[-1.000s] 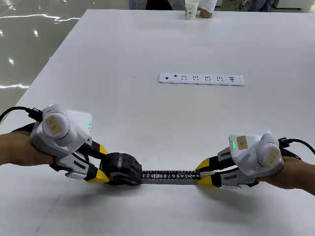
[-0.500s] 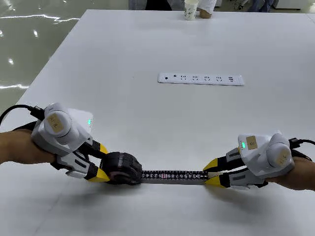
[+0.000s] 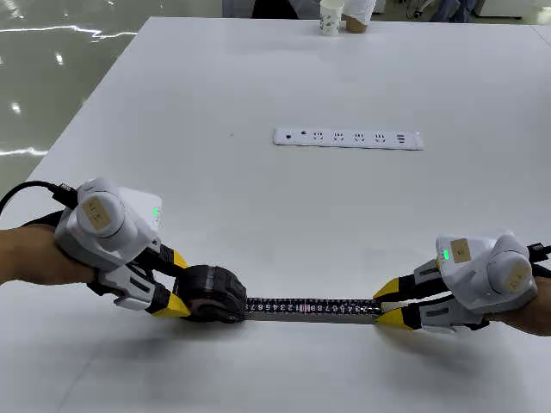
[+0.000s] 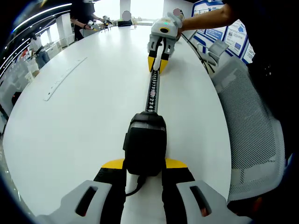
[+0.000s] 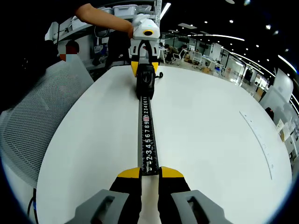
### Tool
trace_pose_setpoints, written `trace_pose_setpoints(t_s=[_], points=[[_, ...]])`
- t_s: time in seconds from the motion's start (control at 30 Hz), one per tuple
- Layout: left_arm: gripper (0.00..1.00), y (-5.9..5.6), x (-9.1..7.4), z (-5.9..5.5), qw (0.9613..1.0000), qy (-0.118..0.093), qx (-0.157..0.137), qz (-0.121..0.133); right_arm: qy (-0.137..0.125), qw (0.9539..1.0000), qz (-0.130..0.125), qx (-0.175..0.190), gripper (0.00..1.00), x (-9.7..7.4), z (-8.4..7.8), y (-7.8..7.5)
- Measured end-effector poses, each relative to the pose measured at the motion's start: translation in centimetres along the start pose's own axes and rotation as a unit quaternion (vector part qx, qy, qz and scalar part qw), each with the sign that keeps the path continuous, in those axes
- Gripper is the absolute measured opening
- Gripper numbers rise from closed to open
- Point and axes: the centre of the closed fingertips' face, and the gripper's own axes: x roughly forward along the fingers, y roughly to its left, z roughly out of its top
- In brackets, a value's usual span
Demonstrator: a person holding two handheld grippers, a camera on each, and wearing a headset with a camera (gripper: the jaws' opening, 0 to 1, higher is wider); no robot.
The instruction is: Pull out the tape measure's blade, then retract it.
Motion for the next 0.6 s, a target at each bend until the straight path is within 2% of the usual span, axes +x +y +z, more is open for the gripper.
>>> trace_pose_setpoints(t_s=[0.43,0.6], points=[[0.23,-0.1,0.0,0.0,1.0000,0.008,0.004,-0.002,0.037,0.9993,0.005,-0.001,0.08,-1.5,-1.2,0.3],[0.23,-0.1,0.0,0.0,0.9999,0.010,0.004,-0.003,0.052,0.9986,0.006,0.000,0.08,-2.2,-2.3,0.4]])
